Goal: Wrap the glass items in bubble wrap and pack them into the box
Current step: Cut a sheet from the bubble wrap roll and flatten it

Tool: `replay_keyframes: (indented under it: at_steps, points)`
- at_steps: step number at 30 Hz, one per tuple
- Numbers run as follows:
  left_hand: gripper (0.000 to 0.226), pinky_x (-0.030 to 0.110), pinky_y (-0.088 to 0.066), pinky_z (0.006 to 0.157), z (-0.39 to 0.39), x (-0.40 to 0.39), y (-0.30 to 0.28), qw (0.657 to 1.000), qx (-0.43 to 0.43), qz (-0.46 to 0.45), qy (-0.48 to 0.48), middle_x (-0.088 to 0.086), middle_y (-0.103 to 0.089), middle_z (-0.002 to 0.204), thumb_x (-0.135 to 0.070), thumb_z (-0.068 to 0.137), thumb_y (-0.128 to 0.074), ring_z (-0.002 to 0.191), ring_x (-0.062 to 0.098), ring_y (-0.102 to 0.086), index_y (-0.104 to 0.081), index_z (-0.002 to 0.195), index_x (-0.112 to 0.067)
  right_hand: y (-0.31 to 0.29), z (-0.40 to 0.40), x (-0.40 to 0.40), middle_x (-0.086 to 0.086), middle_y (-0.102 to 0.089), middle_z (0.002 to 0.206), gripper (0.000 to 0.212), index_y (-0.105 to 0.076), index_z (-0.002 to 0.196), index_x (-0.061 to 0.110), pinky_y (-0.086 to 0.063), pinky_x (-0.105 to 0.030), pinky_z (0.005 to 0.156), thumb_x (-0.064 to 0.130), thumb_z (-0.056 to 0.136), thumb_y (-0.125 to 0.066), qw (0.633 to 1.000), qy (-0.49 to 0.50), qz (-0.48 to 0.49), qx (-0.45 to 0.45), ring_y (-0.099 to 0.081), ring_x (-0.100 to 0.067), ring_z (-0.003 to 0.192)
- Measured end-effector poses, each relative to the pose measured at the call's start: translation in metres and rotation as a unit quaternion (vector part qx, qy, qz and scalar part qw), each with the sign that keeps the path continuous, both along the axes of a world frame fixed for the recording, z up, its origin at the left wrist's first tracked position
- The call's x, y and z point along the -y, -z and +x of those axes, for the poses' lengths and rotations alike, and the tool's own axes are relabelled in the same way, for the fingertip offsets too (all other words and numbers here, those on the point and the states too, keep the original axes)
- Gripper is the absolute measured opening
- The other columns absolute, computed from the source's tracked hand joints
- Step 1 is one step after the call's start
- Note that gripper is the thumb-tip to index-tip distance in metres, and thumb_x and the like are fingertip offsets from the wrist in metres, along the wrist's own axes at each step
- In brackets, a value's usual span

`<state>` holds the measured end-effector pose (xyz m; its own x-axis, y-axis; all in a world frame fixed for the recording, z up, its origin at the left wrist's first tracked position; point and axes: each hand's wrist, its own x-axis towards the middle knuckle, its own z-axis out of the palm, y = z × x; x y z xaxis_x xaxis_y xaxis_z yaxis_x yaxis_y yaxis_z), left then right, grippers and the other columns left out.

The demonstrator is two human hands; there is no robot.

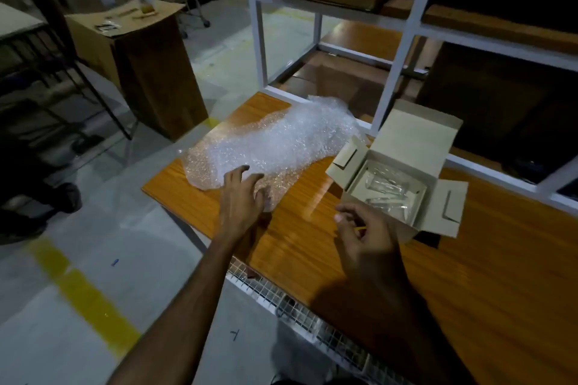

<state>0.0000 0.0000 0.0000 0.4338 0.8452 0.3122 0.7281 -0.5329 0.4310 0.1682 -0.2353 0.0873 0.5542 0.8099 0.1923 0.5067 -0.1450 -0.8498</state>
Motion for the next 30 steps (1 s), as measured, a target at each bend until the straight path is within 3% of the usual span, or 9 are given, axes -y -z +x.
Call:
replay_keyframes:
  at_steps: [9, 11, 14, 18, 20, 22, 24, 27, 30]
  points:
    - [0.073, 0.065, -0.033, 0.115, 0.045, -0.068, -0.015, 0.988, -0.143, -0.049, -0.031, 0.02, -0.03, 0.166, -0.036, 0.094, -0.074, 0.153, 0.043, -0.026, -0.041, 0.157, -0.018, 0.002, 0.038, -0.039, 0.013, -0.069, 0.093, 0.017, -0.073, 0.117, 0.024, -0.059, -0.027, 0.071, 0.025, 0.101, -0.065, 0.999, -0.033, -0.008, -0.032, -0.066, -0.005, 0.085]
    - [0.064, 0.062, -0.033, 0.114, 0.051, -0.079, -0.017, 0.983, -0.167, -0.067, -0.044, 0.016, -0.039, 0.162, -0.034, 0.096, -0.073, 0.149, 0.038, -0.033, -0.048, 0.153, -0.018, 0.008, 0.047, -0.045, 0.012, -0.071, 0.093, 0.017, -0.073, 0.116, 0.024, -0.061, -0.029, 0.07, 0.023, 0.101, -0.066, 0.999, -0.035, -0.006, -0.031, -0.068, -0.005, 0.085]
    - [0.025, 0.054, -0.037, 0.1, 0.056, -0.087, -0.011, 0.983, -0.169, -0.036, -0.055, 0.01, -0.066, 0.13, -0.021, 0.097, -0.07, 0.123, 0.031, -0.053, -0.072, 0.121, -0.017, 0.017, 0.056, -0.051, 0.011, -0.072, 0.092, 0.016, -0.074, 0.114, 0.023, -0.061, -0.029, 0.067, 0.022, 0.1, -0.068, 0.999, -0.035, 0.015, -0.011, -0.069, -0.007, 0.083]
    - [0.012, 0.051, -0.037, 0.096, 0.054, -0.086, -0.002, 0.989, -0.12, -0.058, -0.057, 0.008, -0.068, 0.117, -0.019, 0.099, -0.065, 0.112, 0.028, -0.058, -0.069, 0.109, -0.018, 0.023, 0.063, -0.058, 0.012, -0.073, 0.091, 0.016, -0.074, 0.114, 0.022, -0.061, -0.027, 0.066, 0.021, 0.099, -0.068, 0.999, -0.043, 0.015, -0.003, -0.07, -0.006, 0.082]
    - [0.028, 0.055, -0.036, 0.103, 0.055, -0.083, 0.001, 0.989, -0.095, -0.094, -0.064, 0.01, -0.063, 0.133, -0.039, 0.101, -0.063, 0.124, 0.03, -0.053, -0.063, 0.121, -0.019, 0.027, 0.065, -0.063, 0.011, -0.073, 0.092, 0.017, -0.074, 0.115, 0.022, -0.062, -0.03, 0.066, 0.022, 0.099, -0.068, 0.999, -0.05, 0.014, -0.012, -0.069, -0.007, 0.082]
    - [0.067, 0.062, -0.033, 0.111, 0.058, -0.075, -0.001, 0.982, -0.123, -0.129, -0.056, 0.012, -0.048, 0.152, -0.071, 0.092, -0.06, 0.14, 0.034, -0.041, -0.056, 0.137, -0.021, 0.03, 0.065, -0.066, 0.01, -0.072, 0.092, 0.017, -0.074, 0.115, 0.023, -0.063, -0.031, 0.067, 0.024, 0.099, -0.067, 0.998, -0.056, 0.012, -0.017, -0.069, -0.007, 0.082]
    - [0.085, 0.065, -0.031, 0.113, 0.064, -0.058, -0.004, 0.98, -0.151, -0.128, -0.037, 0.011, -0.04, 0.157, -0.088, 0.082, -0.052, 0.145, 0.035, -0.034, -0.055, 0.139, -0.025, 0.031, 0.066, -0.069, 0.009, -0.072, 0.094, 0.018, -0.074, 0.116, 0.023, -0.063, -0.032, 0.068, 0.024, 0.1, -0.067, 0.998, -0.061, 0.005, -0.016, -0.068, -0.005, 0.084]
    - [0.062, 0.056, -0.036, 0.107, 0.072, -0.023, 0.003, 0.982, -0.174, -0.075, -0.011, 0.008, -0.045, 0.138, -0.075, 0.085, -0.057, 0.134, 0.031, -0.041, -0.062, 0.121, -0.025, 0.029, 0.065, -0.074, 0.009, -0.072, 0.097, 0.018, -0.073, 0.117, 0.023, -0.063, -0.033, 0.073, 0.025, 0.101, -0.065, 0.998, -0.067, -0.003, -0.011, -0.068, -0.004, 0.09]
    - [0.034, 0.049, -0.037, 0.097, 0.071, -0.001, 0.014, 0.988, -0.128, -0.08, -0.038, 0.003, -0.048, 0.117, -0.054, 0.093, -0.058, 0.115, 0.024, -0.044, -0.062, 0.106, -0.022, 0.027, 0.064, -0.079, 0.011, -0.072, 0.096, 0.017, -0.074, 0.115, 0.023, -0.063, -0.037, 0.074, 0.026, 0.101, -0.065, 0.998, -0.065, -0.005, -0.007, -0.069, -0.004, 0.09]
